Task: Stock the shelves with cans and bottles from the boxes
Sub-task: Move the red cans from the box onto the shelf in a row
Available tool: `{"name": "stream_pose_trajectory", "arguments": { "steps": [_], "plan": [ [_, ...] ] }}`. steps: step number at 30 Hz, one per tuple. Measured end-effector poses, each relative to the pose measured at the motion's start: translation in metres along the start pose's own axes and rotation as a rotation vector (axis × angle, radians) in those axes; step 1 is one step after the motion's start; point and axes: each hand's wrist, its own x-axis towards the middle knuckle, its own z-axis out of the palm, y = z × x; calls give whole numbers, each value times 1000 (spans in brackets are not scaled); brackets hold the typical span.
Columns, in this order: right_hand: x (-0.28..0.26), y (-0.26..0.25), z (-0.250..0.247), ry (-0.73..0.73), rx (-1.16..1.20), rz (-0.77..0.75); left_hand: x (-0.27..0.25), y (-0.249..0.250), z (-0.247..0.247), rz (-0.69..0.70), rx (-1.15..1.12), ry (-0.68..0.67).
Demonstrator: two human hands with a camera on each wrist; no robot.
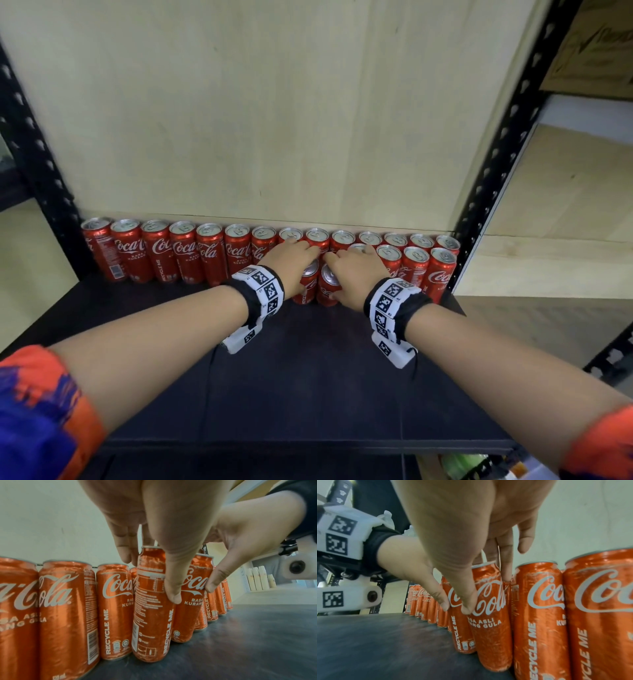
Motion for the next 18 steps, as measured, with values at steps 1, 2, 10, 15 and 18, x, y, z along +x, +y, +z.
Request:
{"name": "stream_pose_trajectory", "arguments": {
  "steps": [1, 2, 10, 15, 18],
  "plan": [
    [2, 1, 2, 14, -12, 6, 1, -2, 2, 8, 19, 12],
    [3, 3, 4, 28, -21, 12, 2, -3, 3, 9, 39, 23],
    [14, 8, 14, 106, -26, 67, 12, -5, 17, -5, 229, 78],
    [18, 13, 25, 113, 35, 67, 16, -8, 27, -66, 289, 54],
    [24, 12, 31, 120, 85, 82, 20, -11, 30, -74, 287, 47]
  ]
}}
